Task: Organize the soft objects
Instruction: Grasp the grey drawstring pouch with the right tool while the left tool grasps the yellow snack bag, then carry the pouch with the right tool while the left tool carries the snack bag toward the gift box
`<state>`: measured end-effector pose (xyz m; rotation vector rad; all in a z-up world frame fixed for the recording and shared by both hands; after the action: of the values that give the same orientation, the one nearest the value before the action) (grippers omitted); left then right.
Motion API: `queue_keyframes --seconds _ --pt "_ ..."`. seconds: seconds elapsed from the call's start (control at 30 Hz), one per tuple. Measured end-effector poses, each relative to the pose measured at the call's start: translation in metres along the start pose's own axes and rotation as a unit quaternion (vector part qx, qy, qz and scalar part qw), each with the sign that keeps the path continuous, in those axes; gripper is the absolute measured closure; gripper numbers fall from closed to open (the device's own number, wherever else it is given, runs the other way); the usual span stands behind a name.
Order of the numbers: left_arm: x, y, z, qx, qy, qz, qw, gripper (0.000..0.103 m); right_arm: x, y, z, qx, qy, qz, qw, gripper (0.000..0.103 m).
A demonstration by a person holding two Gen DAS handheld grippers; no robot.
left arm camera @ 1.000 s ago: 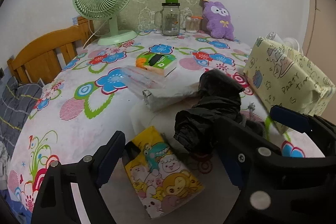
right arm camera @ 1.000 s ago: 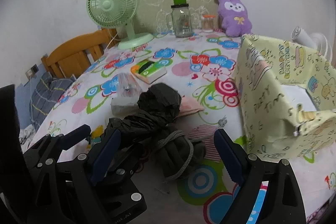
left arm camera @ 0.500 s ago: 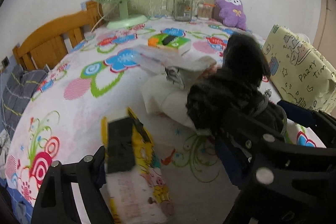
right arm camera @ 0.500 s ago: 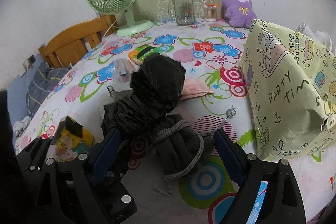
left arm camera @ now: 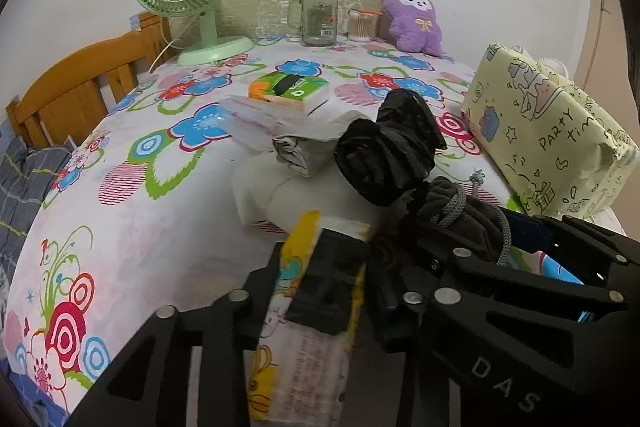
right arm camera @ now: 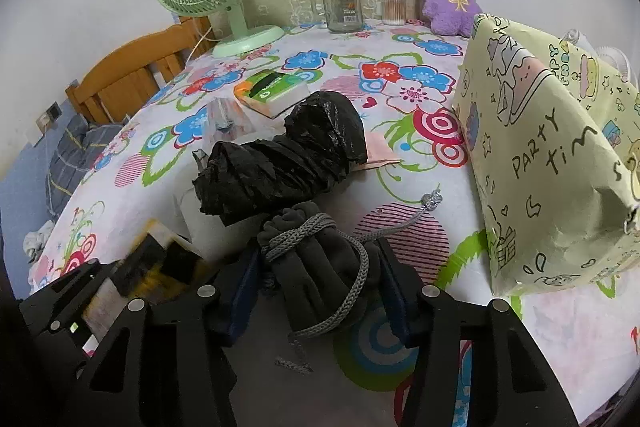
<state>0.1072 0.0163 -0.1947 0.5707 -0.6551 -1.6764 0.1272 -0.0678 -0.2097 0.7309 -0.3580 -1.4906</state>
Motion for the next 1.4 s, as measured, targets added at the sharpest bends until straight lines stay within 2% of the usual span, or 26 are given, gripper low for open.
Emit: queue_keyframes --seconds 0.13,0.23,0.83,1.13,1.4 --pt "0.002 0.001 0.003 -0.002 -0.005 0.011 0.9999 0.079 0.001 0.0 0.006 0.005 0.004 0.0 1.0 0.047" --pt "0.007 0.003 0.01 0.004 -0.002 0.011 0.9999 0.081 0.001 0.002 0.014 0.011 0.01 0.003 1.0 0.047" --pt "0.027 0.036 0.061 0.046 0.023 0.018 0.9985 0.081 0.002 0.029 0.073 0.057 0.039 0.018 0.997 0.048" --pt "0.04 0.06 0.084 0.058 0.035 0.027 0.9974 0.081 0.011 0.054 0.1 0.065 0.057 0.021 0.996 0.048" --pt "0.055 0.081 0.103 0.074 0.034 0.026 0.9964 0.081 0.021 0.076 0.127 0.081 0.047 0.036 0.995 0.048"
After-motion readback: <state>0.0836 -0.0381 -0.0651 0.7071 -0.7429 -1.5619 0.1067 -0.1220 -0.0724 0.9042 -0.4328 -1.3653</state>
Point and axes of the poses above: each gripper's, at about its wrist camera, not at the fingertips, and z roughly against the way its jaws point, x to its right, y to its top, the point moved 5 cm from there along -z, roughly the way its jaws point, and after that the axes turned 5 degrees about -z, right-handed, at the moved point
